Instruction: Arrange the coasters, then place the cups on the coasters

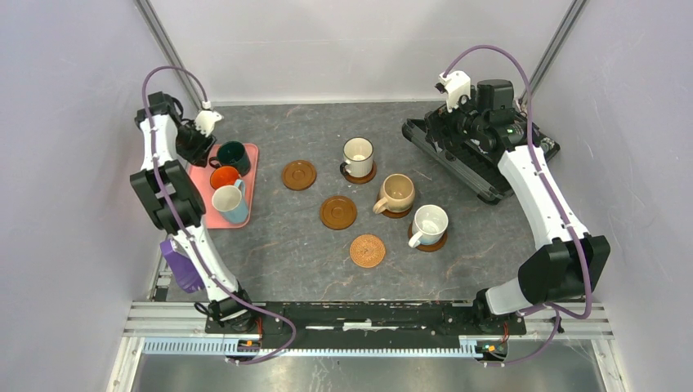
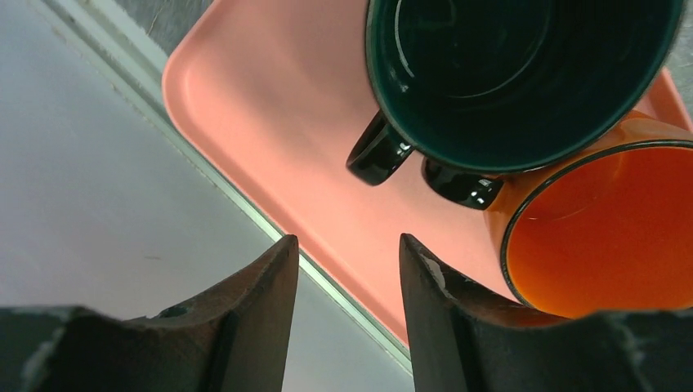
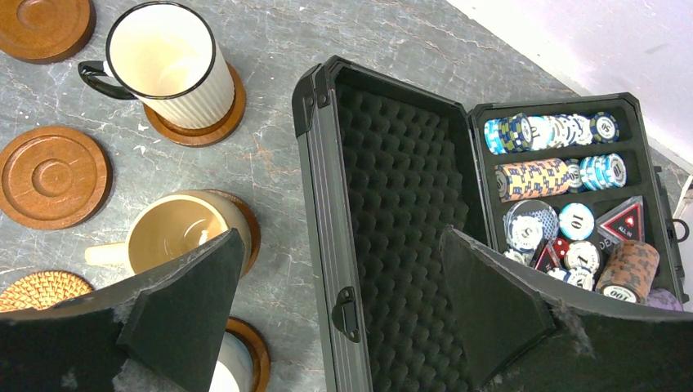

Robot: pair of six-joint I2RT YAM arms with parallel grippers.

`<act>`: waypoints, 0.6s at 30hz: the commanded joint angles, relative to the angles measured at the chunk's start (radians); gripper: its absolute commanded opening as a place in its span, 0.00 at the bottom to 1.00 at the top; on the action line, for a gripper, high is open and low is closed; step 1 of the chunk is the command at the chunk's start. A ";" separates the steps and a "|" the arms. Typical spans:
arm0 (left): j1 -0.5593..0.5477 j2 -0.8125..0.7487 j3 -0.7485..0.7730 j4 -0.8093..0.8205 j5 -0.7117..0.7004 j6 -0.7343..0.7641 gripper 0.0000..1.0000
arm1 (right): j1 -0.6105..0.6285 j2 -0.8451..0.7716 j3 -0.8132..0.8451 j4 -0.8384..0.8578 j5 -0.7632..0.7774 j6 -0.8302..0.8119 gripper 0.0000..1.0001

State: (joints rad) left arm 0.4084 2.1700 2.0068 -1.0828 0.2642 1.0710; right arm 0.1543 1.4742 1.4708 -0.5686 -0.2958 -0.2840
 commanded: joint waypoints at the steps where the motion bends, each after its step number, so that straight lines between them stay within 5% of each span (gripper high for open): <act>1: -0.033 0.013 0.001 -0.026 0.036 0.126 0.55 | -0.003 0.000 0.026 0.026 -0.014 0.011 0.98; 18: -0.057 0.082 -0.031 0.002 0.074 0.086 0.45 | -0.003 0.011 0.037 0.016 -0.015 0.013 0.98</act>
State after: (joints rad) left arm 0.3519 2.2425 2.0003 -1.0981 0.2741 1.1606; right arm 0.1543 1.4750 1.4708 -0.5690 -0.2993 -0.2806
